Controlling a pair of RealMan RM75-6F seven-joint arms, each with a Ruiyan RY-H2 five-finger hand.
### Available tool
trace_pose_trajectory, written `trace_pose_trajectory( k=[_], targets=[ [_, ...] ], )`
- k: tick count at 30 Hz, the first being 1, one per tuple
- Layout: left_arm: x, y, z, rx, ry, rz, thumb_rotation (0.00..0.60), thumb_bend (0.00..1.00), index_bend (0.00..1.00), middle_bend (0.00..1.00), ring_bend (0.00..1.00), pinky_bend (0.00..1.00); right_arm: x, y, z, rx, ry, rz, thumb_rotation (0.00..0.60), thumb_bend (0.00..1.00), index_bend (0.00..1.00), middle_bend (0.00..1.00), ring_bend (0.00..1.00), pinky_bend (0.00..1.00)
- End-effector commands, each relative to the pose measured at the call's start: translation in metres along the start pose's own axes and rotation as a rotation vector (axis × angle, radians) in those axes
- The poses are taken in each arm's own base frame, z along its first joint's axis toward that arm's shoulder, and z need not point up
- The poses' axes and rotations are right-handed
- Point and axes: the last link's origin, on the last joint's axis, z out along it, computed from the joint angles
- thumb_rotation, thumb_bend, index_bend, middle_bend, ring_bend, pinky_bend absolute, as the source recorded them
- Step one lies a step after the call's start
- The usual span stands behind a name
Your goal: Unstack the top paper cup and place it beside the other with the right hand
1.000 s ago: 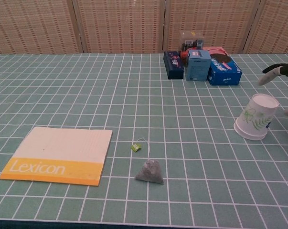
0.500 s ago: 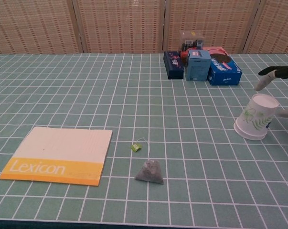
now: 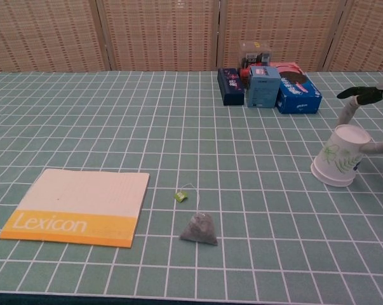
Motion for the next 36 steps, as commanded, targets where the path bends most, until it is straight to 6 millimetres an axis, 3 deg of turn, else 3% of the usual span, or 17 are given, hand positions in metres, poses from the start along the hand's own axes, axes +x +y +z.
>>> trace_pose_trajectory(
  k=[1, 11, 26, 36],
  targets=[
    [0.000, 0.000, 0.000, 0.000, -0.001, 0.000, 0.600, 0.49, 0.00, 0.00, 0.00, 0.00, 0.003, 0.000, -0.001, 0.001, 0.009, 0.002, 0.600, 0.26, 0.32, 0.00, 0.00, 0.00],
    [-0.003, 0.001, 0.001, -0.001, -0.008, 0.009, 0.600, 0.50, 0.00, 0.00, 0.00, 0.00, 0.015, -0.003, -0.011, 0.013, 0.046, 0.014, 0.600, 0.26, 0.33, 0.00, 0.00, 0.00],
    [-0.009, 0.001, 0.007, 0.013, -0.026, 0.026, 0.600, 0.49, 0.00, 0.00, 0.00, 0.00, 0.050, -0.005, -0.051, 0.049, 0.149, 0.037, 0.600, 0.26, 0.33, 0.00, 0.00, 0.00],
    [-0.012, 0.001, 0.010, 0.025, -0.033, 0.042, 0.600, 0.49, 0.00, 0.00, 0.00, 0.00, 0.060, 0.022, -0.078, -0.002, 0.176, 0.048, 0.600, 0.26, 0.33, 0.00, 0.00, 0.00]
  ],
)
